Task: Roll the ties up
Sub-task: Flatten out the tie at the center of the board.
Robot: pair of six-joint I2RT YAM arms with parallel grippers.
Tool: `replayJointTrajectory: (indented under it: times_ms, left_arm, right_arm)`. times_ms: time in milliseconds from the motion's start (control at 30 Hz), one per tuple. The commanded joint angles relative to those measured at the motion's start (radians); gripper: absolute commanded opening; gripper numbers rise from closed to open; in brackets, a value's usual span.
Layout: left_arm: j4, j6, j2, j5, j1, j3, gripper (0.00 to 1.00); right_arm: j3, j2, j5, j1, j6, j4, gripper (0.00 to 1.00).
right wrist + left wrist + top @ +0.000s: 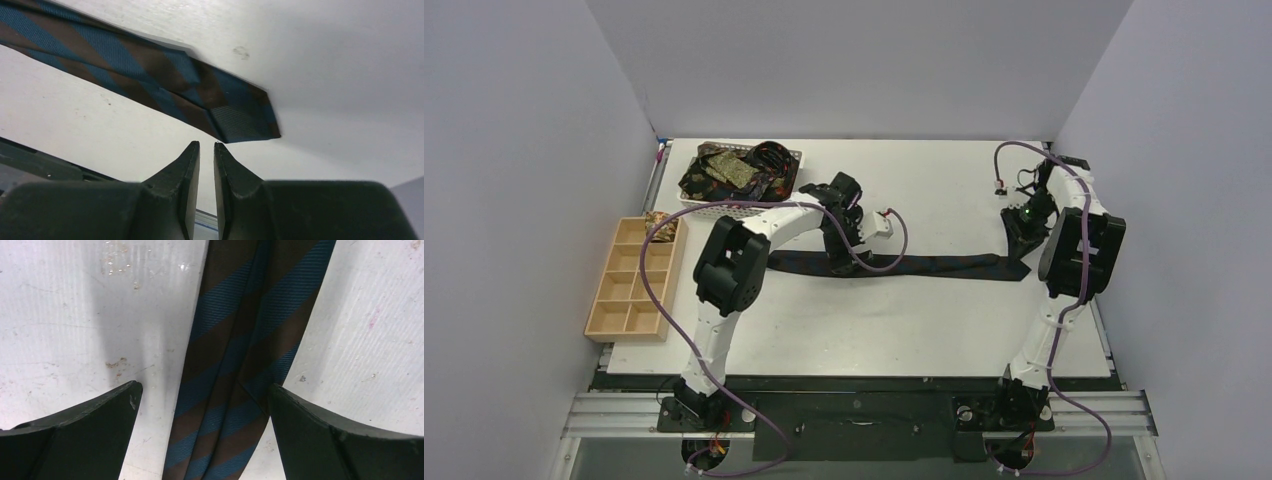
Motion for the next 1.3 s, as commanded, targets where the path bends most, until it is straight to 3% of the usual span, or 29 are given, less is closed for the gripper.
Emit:
replayJointTrajectory:
  times_ms: [0,100,200,367,500,600,667,733,800,867,1067,1267]
  left_arm:
    - [-0.033,0.001,0.02,-0.017,-0.023,0.007,0.96]
    - [-0.039,0.016,0.027,-0.018,-0.026,-0.002,0.96]
    - [-0.089,0.024,0.033,0.023,-0.022,0.021,0.69]
    - [-0.171,0.052,0.039,0.118,-0.018,0.081,0.41]
    - [-0.231,0.034,0.077,0.142,-0.01,0.151,0.21]
    - [-0.27,-0.001,0.117,0.152,0.004,0.21,0.16]
    - [-0.259,-0.032,0.131,0.142,0.016,0.238,0.18]
    - [-0.224,-0.067,0.124,0.137,0.034,0.247,0.33]
    - [-0.185,-0.061,0.09,0.135,0.044,0.226,0.7]
    - [-0.131,-0.022,0.03,0.127,0.04,0.124,0.98]
    - [0.043,0.075,-0.121,0.082,0.007,-0.122,0.97]
    - [0.269,0.13,-0.227,-0.033,-0.029,-0.329,0.8]
  right_arm:
    - [-0.069,-0.052,-0.051,0.026,0.065,0.026,0.13]
    - [-0.099,-0.042,0.012,0.032,0.082,0.071,0.1]
    - [-0.104,-0.009,0.062,0.033,0.092,0.107,0.07]
    - [-0.096,0.028,0.157,0.03,0.079,0.134,0.05]
    - [-0.08,0.041,0.198,0.029,0.065,0.146,0.04]
    - [-0.077,0.046,0.225,0.029,0.055,0.15,0.04]
    - [-0.079,0.047,0.238,0.029,0.046,0.152,0.03]
    - [-0.079,0.047,0.248,0.029,0.04,0.155,0.03]
    - [-0.08,0.047,0.254,0.027,0.031,0.156,0.03]
    - [-0.08,0.047,0.26,0.026,0.023,0.157,0.03]
    - [-0.076,0.039,0.267,0.023,0.009,0.154,0.03]
    - [-0.071,0.044,0.264,0.023,0.006,0.146,0.03]
